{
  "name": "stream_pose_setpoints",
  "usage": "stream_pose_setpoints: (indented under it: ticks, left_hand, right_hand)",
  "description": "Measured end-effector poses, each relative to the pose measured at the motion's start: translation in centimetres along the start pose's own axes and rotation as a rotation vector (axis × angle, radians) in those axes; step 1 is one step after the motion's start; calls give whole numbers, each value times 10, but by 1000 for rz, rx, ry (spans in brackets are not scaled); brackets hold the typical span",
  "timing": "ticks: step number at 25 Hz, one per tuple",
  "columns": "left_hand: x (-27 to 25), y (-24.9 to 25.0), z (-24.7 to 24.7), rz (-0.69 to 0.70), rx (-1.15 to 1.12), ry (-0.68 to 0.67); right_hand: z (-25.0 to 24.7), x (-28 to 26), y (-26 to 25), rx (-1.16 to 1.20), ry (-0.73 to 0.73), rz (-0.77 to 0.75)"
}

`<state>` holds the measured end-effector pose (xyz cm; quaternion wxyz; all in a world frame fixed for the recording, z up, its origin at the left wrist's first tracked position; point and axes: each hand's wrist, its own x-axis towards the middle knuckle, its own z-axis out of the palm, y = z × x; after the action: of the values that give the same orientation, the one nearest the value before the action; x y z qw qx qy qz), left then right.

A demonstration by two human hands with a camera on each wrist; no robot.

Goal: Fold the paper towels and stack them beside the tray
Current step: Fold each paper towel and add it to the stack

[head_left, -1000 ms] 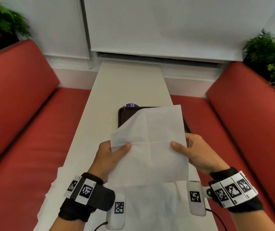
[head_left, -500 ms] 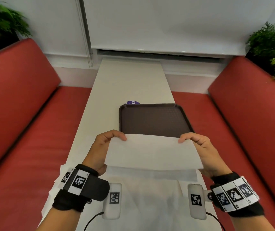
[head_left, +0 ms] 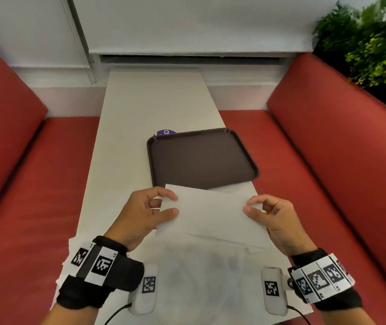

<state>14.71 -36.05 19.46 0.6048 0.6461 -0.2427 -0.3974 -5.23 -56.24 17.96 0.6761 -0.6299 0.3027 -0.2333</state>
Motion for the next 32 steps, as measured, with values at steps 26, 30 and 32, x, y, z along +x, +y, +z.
stream_pose_setpoints:
  ticks: [26, 30, 32]
  left_hand:
    - [221, -118, 175, -152, 1225, -327]
    - [159, -98, 125, -58, 844, -141]
    - [105, -95, 88, -169, 751, -81]
  right_hand:
    - [-112, 23, 146, -780, 232, 426]
    - [-84, 9, 130, -828, 145, 246]
    - [-54, 3, 137, -861, 23, 238]
